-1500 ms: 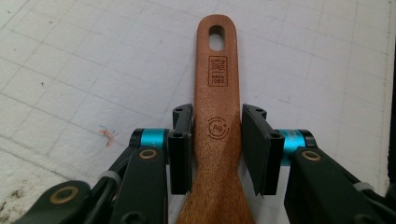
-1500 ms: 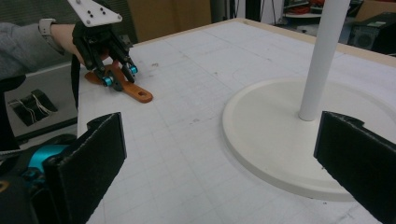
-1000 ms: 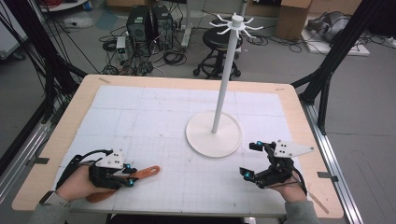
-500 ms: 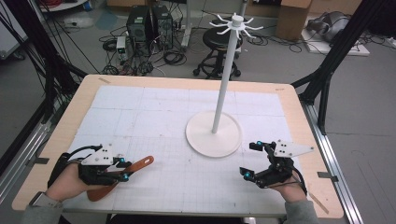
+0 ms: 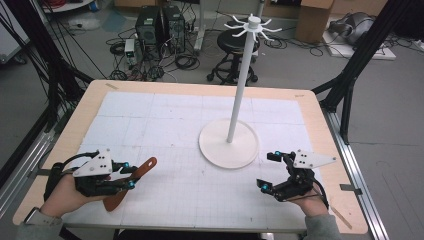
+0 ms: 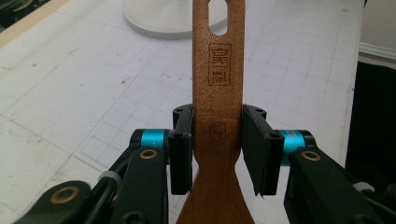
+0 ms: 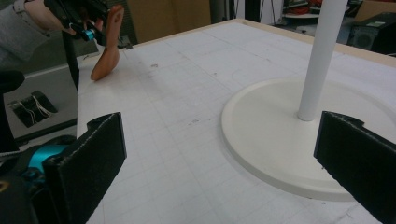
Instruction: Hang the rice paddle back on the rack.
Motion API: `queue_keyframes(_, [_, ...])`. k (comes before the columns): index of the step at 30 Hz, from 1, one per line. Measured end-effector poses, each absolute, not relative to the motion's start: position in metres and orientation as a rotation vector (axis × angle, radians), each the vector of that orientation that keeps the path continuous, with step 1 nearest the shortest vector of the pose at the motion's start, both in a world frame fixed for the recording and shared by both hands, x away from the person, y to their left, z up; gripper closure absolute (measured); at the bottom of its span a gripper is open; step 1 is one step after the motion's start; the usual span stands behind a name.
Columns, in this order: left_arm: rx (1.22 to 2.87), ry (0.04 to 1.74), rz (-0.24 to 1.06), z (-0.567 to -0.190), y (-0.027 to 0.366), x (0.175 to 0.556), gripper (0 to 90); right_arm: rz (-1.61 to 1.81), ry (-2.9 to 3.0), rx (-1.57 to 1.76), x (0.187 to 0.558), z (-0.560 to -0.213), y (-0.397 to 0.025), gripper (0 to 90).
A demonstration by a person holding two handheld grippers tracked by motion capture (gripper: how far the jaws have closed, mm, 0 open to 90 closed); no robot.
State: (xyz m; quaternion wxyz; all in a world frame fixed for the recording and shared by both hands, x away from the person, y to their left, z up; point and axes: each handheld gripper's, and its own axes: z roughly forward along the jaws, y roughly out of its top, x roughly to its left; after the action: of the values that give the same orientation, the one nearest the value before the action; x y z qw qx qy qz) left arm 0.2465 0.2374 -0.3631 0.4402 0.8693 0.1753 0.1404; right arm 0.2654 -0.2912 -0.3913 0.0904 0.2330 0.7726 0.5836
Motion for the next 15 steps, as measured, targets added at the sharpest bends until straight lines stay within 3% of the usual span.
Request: queue_keyframes(15, [2.077,0.49,0.383,-0.35,0.236,0.243,65.0,1.736,2.293,0.69,0.265,-0.391,-0.291,0.8])
